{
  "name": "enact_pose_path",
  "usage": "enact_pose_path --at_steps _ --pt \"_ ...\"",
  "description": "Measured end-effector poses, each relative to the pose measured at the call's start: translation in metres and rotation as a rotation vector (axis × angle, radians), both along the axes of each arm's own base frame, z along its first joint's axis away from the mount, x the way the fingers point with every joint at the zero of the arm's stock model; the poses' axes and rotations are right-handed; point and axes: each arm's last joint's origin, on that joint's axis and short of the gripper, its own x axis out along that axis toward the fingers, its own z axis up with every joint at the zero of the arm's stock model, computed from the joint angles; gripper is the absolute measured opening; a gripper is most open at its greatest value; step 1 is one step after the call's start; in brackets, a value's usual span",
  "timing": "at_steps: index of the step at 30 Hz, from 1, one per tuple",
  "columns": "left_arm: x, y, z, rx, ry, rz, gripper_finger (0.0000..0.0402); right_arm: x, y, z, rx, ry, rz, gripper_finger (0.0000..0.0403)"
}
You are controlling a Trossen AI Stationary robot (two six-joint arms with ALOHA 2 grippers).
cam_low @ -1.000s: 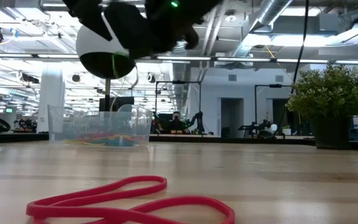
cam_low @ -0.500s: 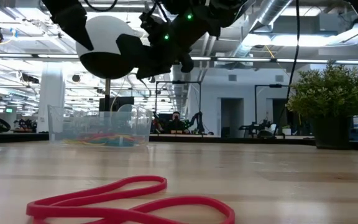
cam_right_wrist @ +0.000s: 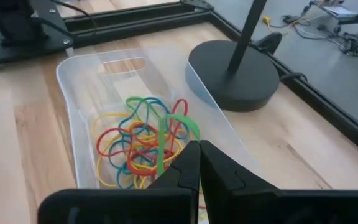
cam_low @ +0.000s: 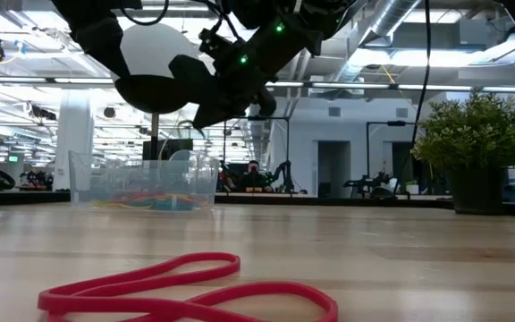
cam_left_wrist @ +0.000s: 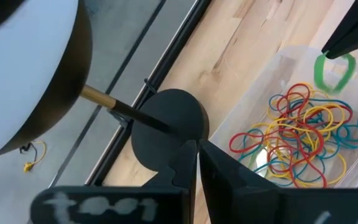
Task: Pick and place rubber bands into bin
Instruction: Put the green rubber band into the transparent container
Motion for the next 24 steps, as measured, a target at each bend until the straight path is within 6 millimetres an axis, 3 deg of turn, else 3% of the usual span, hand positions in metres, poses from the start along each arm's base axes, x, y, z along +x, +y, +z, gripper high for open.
enact_pose_path --at_steps 16,20,24 --pt "0.0 0.0 0.0 -0.01 -0.018 0.016 0.0011 -0.002 -0.006 -0.005 0.089 0.048 0.062 0.0" --pt "0.0 0.0 0.0 -0.01 -0.018 0.016 0.0011 -0.001 -0.007 -0.006 0.165 0.063 0.198 0.0" --pt "0.0 0.0 0.0 -0.01 -0.017 0.016 0.0011 0.006 -0.014 -0.027 0.184 0.065 0.205 0.0"
